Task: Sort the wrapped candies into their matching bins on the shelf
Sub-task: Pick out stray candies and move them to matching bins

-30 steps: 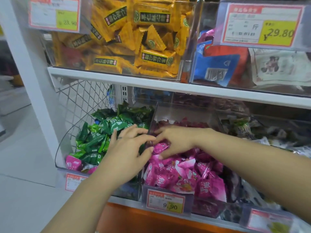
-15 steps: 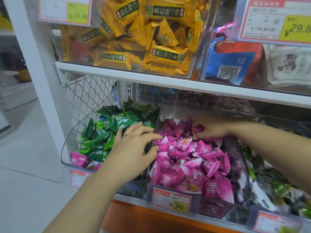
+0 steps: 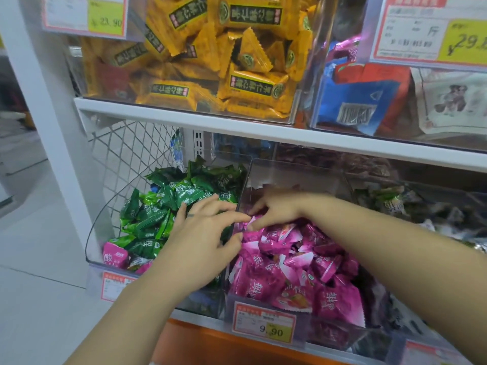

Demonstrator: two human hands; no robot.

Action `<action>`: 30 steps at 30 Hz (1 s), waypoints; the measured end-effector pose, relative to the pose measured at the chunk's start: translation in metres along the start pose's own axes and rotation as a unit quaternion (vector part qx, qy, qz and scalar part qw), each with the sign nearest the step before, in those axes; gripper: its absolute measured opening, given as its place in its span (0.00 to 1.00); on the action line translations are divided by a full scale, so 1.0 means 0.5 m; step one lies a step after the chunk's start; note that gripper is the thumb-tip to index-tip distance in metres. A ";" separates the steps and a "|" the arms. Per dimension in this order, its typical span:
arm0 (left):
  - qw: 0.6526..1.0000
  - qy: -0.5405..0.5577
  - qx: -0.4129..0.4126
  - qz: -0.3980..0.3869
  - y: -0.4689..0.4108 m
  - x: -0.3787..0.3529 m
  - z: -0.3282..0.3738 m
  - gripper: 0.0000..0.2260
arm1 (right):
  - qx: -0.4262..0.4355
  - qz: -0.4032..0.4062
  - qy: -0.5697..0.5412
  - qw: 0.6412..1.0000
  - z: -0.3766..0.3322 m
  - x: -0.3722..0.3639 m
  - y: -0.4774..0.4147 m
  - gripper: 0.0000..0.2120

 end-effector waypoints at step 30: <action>1.000 0.020 0.000 -0.013 -0.001 0.003 -0.003 0.14 | -0.013 0.082 0.081 0.993 0.119 0.007 0.130 0.16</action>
Point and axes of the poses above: each hand's wrist, its own y-axis away from the middle knuckle, its own x-axis out of the back of the hand, z = x × y, the point moved 6 cm from there along -y, towards the middle knuckle, and after that the axes turned 4 degrees about y, right-handed, at the moved point
